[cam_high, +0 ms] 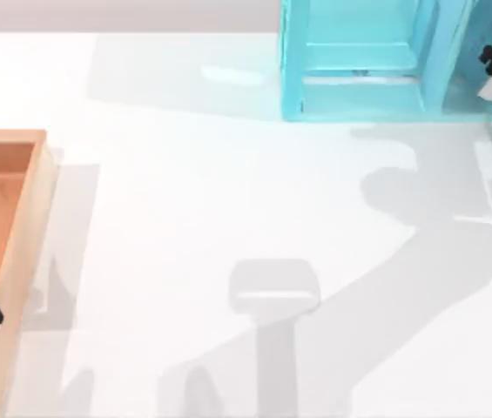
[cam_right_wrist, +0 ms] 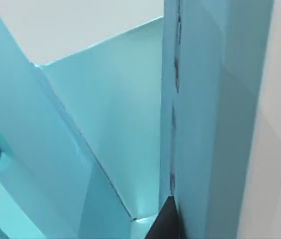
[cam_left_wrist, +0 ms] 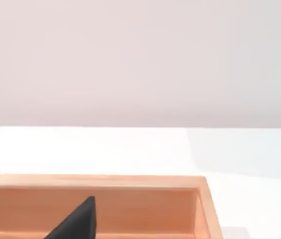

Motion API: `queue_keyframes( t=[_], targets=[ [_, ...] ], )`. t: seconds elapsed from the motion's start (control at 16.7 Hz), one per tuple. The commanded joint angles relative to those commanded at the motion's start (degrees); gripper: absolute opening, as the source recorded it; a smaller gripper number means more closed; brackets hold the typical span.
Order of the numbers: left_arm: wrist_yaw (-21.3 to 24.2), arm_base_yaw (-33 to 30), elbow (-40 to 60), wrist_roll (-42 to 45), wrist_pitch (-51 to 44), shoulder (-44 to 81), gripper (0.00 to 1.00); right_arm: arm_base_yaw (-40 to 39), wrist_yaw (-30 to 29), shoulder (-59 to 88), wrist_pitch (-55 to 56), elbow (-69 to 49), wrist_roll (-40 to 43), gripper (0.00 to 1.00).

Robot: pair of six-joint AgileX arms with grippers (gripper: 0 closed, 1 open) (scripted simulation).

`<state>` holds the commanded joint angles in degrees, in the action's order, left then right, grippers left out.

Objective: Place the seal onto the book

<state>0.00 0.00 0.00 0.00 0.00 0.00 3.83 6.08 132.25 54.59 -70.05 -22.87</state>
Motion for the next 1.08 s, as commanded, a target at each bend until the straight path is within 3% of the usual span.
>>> queue_keyframes(
  t=[0.78,1.08],
  targets=[
    [0.0,0.0,0.0,0.0,0.0,0.0,1.0,1.2,2.29,-54.57,-29.39,23.88,0.3,0.0],
    [0.0,0.0,0.0,0.0,0.0,0.0,1.0,1.59,2.66,-63.3,-34.86,28.19,0.09,0.0]
  ],
)
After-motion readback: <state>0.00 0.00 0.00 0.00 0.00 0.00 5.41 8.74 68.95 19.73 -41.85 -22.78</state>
